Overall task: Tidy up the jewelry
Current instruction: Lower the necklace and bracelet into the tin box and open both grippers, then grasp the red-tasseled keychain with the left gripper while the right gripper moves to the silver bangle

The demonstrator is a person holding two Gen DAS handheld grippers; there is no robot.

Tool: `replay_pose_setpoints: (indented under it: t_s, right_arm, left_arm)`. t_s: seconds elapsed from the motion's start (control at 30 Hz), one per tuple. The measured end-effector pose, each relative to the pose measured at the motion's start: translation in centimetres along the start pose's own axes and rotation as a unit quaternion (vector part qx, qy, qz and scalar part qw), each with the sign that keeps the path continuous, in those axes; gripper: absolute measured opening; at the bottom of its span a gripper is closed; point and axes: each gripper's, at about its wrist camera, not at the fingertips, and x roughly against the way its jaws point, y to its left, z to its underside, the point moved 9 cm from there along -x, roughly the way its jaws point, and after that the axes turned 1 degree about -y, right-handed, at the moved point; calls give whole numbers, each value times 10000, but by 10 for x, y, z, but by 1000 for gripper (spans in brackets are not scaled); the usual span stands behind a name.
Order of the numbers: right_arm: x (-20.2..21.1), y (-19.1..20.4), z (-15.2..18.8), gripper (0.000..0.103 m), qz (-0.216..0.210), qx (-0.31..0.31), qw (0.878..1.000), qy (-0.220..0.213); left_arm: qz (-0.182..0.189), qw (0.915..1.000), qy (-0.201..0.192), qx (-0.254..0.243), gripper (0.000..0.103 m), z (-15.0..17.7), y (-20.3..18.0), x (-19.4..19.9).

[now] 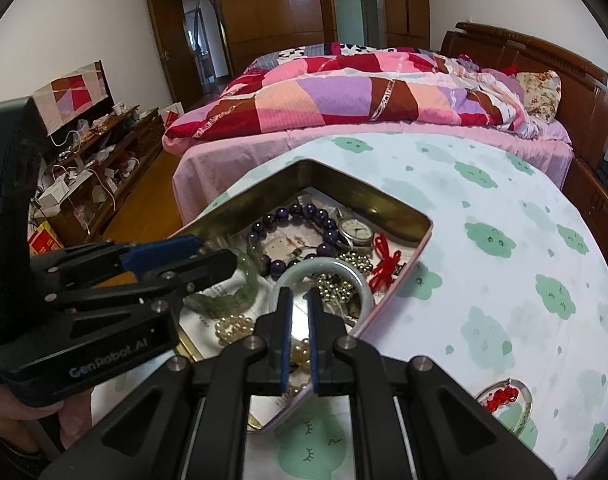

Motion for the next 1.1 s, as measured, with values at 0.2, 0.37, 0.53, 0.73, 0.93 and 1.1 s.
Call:
replay_pose_setpoints:
  t_s: [0.2, 0.37, 0.53, 0.73, 0.93, 1.1]
  right_arm:
    - [1, -7, 2, 31, 51, -115, 9999, 12]
    - [7, -16, -1, 59, 144, -244, 9995, -132]
    - [8, -18, -1, 61, 168, -244, 9995, -146]
    - [18, -27, 1, 68, 222, -248, 9992, -229]
    - [42, -57, 12, 71, 443, -377, 9977, -349]
    - [70, -116, 38, 74, 1005, -834, 9906, -420]
  left_arm:
    - [-114, 9999, -54, 20, 58, -3, 0, 2]
    - [-165, 9998, -30, 104, 62, -4, 3, 1]
    - [-220, 9997, -23, 87, 66, -5, 3, 2]
    - [-155, 9997, -58, 155, 72, -6, 2, 3]
    - [-229, 9996, -106, 155, 74, -8, 0, 7]
    - [-266, 9995, -171, 22, 74, -7, -13, 11]
